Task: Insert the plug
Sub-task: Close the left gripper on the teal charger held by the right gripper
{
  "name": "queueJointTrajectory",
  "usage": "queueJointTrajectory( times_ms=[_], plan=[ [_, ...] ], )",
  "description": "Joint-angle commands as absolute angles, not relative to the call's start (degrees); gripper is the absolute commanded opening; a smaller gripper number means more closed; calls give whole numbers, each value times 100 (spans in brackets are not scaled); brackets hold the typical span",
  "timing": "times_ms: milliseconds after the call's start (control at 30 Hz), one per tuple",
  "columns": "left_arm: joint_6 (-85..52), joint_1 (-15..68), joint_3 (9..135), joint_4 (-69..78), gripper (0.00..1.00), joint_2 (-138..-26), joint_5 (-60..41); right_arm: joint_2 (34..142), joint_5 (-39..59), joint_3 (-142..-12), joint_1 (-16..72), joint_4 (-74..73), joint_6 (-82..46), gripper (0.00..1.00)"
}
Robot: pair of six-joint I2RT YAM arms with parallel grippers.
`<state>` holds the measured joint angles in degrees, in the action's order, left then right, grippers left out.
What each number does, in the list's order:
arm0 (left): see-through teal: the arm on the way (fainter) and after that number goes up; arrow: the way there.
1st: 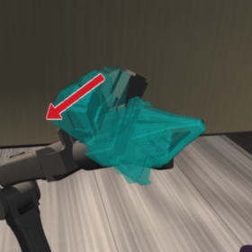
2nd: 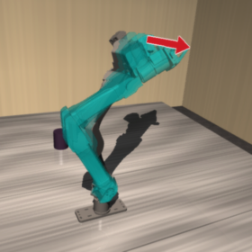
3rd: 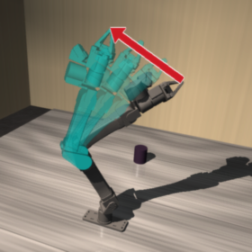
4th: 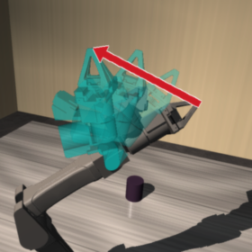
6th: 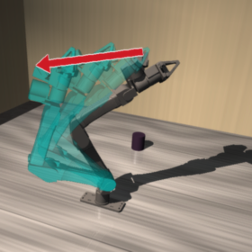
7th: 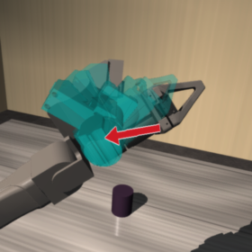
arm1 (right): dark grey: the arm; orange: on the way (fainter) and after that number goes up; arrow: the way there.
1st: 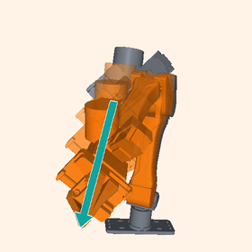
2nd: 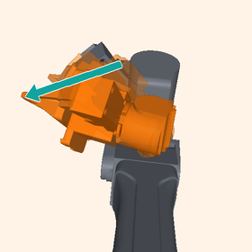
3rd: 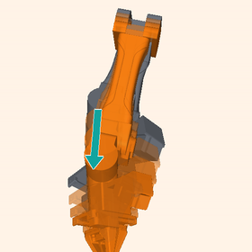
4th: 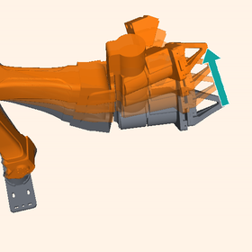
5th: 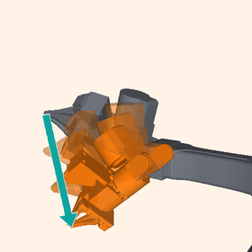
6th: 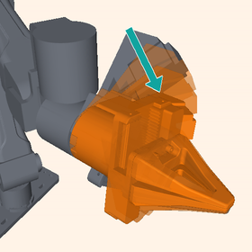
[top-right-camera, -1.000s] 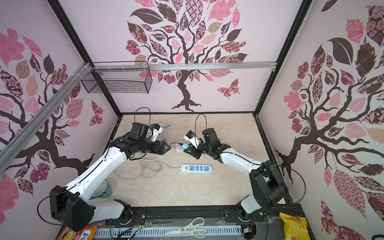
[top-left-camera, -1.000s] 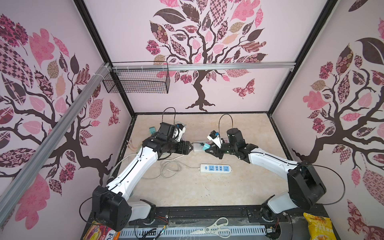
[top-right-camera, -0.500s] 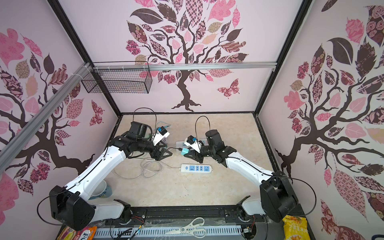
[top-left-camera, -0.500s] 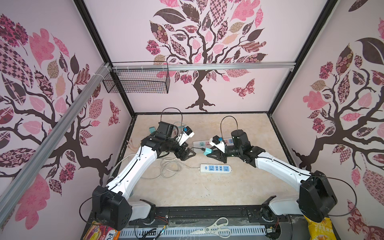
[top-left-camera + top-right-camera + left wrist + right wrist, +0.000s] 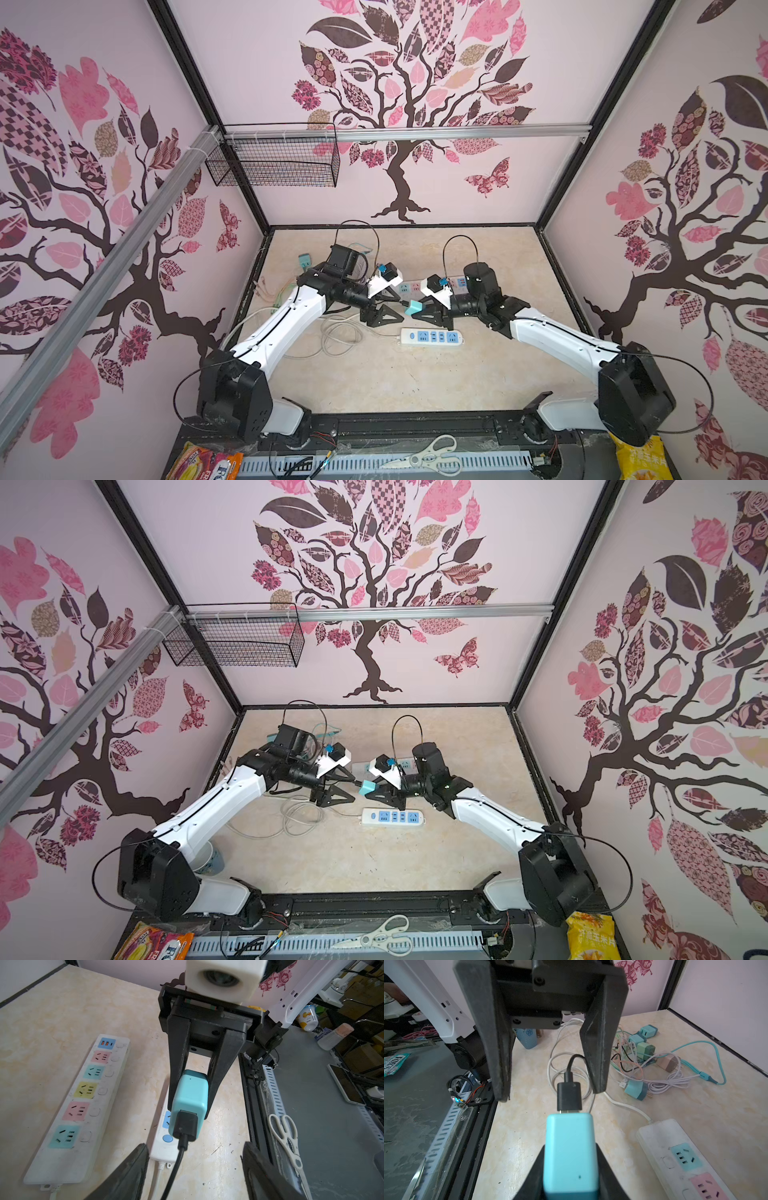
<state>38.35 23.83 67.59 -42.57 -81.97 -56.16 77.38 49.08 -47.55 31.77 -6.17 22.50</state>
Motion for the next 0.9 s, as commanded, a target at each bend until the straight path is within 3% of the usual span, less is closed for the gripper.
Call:
queueJointTrajectory(
  times_ms=[0,233,500,667,800,867],
  plan=[
    [3940,2395,6619,-4176,70,-8269,-5983,7437,5244,-4699,3230,-1064,2071,25],
    [3793,2408,6485,-3918,53,-8310,-6167,7486,5299,-4650,3344,-1459,1878,25],
    [3719,2417,6498,-3866,48,-8453,-6358,7584,5312,-4623,3492,-1861,1660,25],
    [3727,2443,6469,-3793,26,-8462,-6476,7671,5297,-4628,3522,-1995,1574,25],
    [3801,2443,6451,-3755,1,-8408,-6555,7673,5270,-4582,3529,-1980,1582,26],
    [3856,2435,6438,-3744,0,-8334,-6420,7640,5235,-4563,3526,-1915,1593,29]
  ],
)
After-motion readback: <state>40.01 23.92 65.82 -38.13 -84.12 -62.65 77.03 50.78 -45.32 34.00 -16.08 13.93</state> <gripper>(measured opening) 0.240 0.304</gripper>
